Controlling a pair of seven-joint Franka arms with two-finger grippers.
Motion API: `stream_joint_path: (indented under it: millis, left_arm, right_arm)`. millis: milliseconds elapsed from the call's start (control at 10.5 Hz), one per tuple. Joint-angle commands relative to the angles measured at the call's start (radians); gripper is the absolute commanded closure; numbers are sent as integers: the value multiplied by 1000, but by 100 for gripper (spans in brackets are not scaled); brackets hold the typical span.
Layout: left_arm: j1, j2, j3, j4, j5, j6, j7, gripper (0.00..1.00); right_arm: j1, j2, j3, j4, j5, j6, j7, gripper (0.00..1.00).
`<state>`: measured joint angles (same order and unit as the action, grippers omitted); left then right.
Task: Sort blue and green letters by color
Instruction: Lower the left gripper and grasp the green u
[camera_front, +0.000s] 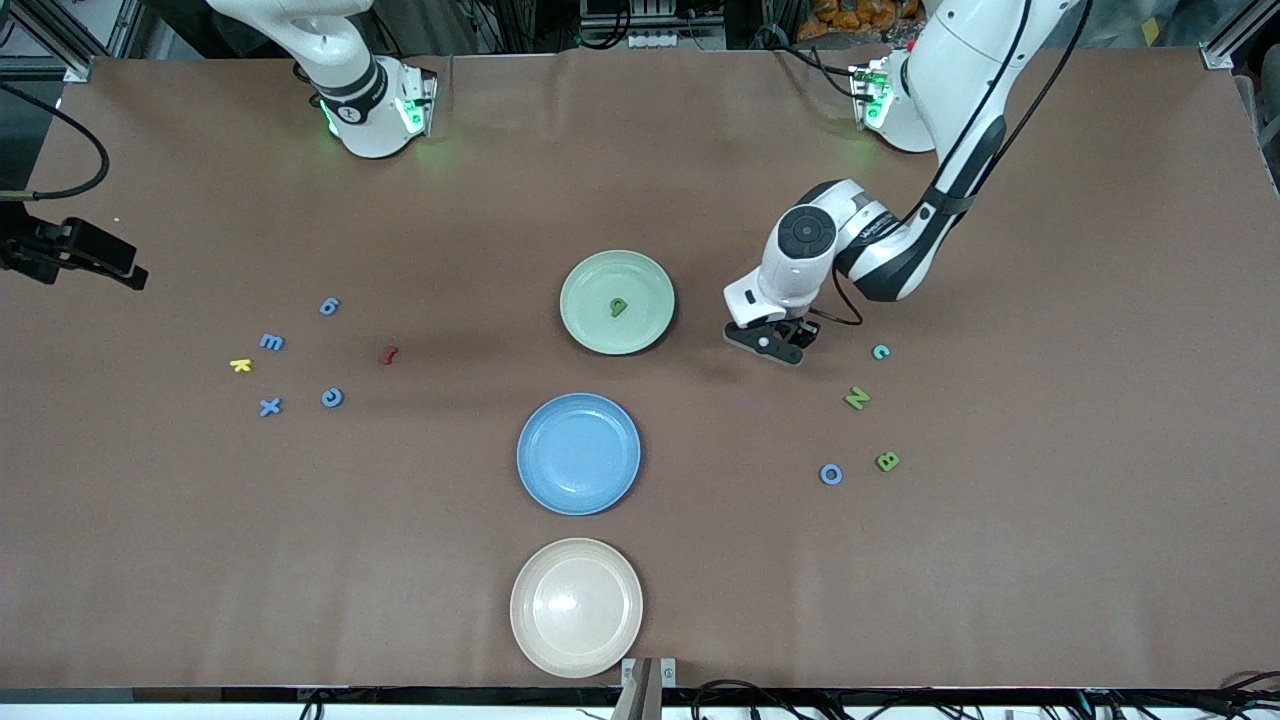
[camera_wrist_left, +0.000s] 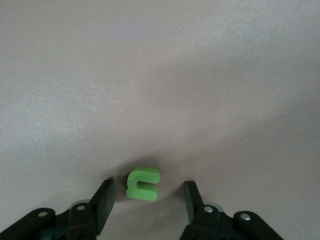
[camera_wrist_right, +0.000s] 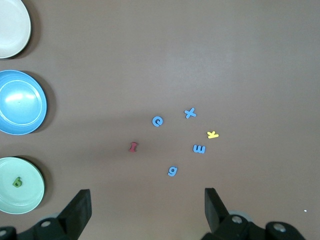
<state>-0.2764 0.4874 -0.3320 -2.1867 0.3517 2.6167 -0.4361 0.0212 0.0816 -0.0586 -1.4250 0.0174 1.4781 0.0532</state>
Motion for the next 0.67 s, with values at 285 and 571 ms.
stream_joint_path:
  millis: [285, 571]
  left_arm:
    - [13, 10, 8, 7, 32, 31, 5, 100]
    - [11, -27, 2, 18, 23, 26, -82, 100]
  right_arm:
    - [2, -10, 3, 3, -14, -7, 0, 0]
    - [2, -3, 3, 1, -16, 4, 2, 0]
